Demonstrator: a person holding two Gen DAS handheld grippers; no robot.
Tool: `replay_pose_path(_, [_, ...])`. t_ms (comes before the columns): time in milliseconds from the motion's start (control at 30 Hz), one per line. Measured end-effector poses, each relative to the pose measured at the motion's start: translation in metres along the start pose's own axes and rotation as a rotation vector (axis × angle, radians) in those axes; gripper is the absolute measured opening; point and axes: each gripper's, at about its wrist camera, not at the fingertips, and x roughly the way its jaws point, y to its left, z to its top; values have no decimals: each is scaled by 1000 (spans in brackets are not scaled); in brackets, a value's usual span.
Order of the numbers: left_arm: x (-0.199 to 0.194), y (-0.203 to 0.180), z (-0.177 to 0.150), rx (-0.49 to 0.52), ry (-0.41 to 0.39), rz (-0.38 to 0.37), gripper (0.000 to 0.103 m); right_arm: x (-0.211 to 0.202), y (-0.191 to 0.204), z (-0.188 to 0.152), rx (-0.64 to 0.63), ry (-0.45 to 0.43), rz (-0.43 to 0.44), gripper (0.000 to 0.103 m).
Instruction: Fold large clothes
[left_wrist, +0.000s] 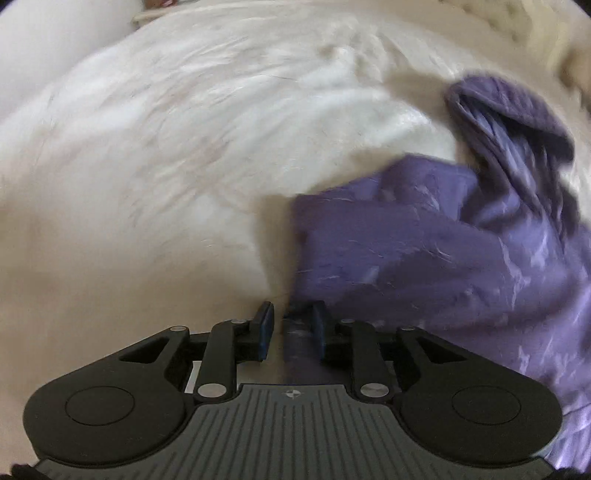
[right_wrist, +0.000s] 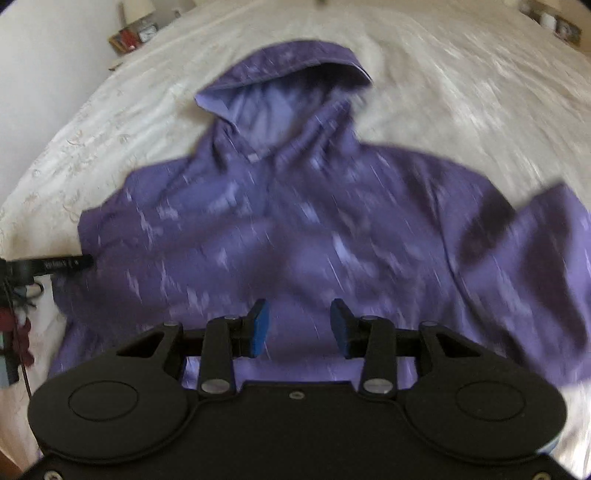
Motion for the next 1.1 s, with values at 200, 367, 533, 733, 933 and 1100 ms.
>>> replay_pose_path(200, [-18,-4,-2,74,-5,10,24,-1,-6,-13,29,0,-7,49])
replay_pose_path(367, [-45,-11,-5,22,-40,-24,27,29,-17,-9,14,42,-88,50])
replay_pose_path(533, [-70,-38,-19,111,-74,-47,41,41,-34,1,56,37,-89,51])
replay_pose_path(733, [-82,-61,-40,175,-77,-103,86,22,-32,-16,50,-26,-38,86])
replay_pose_path(933, [-90,-82,-45,190,-75,-75,87,-8,-41,-31,47,-29,39,86])
replay_pose_path(1100, [-111,-106,-42,149,-120,-18,87,-65,-87,-41,191,-129,84,86])
